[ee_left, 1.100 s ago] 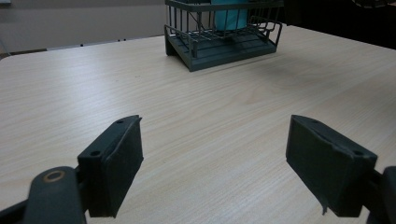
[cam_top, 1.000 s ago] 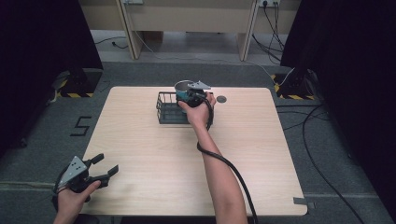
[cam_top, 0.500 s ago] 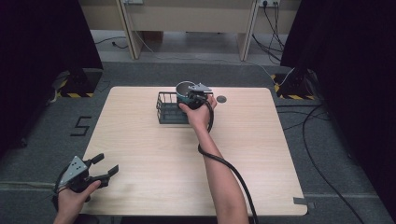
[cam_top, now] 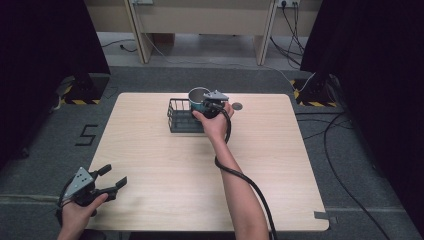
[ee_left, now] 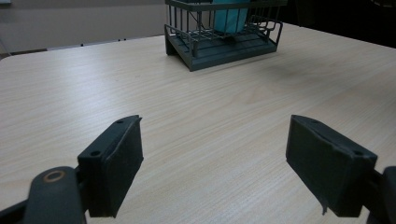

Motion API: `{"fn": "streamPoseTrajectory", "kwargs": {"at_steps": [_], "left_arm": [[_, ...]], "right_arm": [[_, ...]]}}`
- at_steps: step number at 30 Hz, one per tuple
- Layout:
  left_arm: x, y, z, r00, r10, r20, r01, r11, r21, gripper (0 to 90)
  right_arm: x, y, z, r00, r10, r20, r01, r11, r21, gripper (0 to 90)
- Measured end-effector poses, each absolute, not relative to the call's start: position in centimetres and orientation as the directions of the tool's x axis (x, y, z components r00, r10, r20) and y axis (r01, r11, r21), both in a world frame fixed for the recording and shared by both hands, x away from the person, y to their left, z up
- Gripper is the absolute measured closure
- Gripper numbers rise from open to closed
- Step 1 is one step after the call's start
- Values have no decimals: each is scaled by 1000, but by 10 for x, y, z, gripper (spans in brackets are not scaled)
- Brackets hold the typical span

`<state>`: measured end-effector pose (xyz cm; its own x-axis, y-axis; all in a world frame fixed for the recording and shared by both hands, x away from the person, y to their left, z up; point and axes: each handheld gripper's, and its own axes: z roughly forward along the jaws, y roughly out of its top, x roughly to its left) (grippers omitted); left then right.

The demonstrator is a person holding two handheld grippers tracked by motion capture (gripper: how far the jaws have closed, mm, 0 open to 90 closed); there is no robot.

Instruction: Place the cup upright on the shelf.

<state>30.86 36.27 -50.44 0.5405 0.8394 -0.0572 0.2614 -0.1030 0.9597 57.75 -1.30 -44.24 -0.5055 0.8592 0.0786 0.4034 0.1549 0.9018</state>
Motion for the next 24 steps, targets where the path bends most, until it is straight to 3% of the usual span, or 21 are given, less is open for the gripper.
{"fn": "streamPoseTrajectory", "kwargs": {"at_steps": [24], "left_arm": [[308,362,-504,540,840,-48,259,-111,960,182]], "right_arm": [[539,-42,-433,-513,855,78,406,161,900,157]]}}
